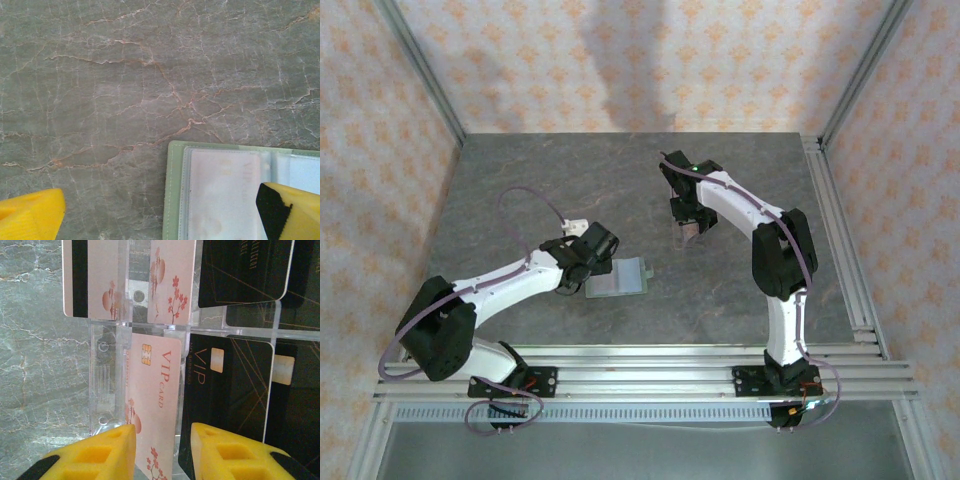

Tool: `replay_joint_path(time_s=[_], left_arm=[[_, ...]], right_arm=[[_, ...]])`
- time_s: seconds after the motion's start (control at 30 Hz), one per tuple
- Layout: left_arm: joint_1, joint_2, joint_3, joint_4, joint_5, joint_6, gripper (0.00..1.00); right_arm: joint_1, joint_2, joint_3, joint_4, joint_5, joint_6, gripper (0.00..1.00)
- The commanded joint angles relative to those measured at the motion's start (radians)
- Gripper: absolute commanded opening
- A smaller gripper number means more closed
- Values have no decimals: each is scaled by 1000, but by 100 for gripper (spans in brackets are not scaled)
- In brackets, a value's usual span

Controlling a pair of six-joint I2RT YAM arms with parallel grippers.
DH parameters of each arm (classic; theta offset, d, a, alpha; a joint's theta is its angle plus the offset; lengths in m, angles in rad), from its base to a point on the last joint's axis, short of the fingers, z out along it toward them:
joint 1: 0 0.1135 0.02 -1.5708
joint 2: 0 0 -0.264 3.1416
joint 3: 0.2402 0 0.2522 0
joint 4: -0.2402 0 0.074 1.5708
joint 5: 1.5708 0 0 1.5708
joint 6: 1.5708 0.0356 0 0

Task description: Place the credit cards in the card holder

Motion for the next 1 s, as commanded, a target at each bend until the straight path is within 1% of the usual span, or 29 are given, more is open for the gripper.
replay_joint_path(time_s=[0.0, 0.23, 0.3, 0.53, 0.97], left_arm=[[8, 0, 7, 3, -13, 10, 100], [9, 5, 5, 6, -10, 6, 100], [9, 5, 4, 9, -8, 6, 100], [9, 8, 4, 12, -7, 4, 100], [9, 11, 6, 12, -5, 5, 100]], right_arm=[[-4, 46, -35, 5, -16, -2, 34], [-4, 71, -27, 4, -27, -5, 33], [-4, 77, -26, 4, -29, -5, 30], [-2, 80, -34, 9, -46, -5, 30], [1, 25, -22, 10, -48, 6, 29]])
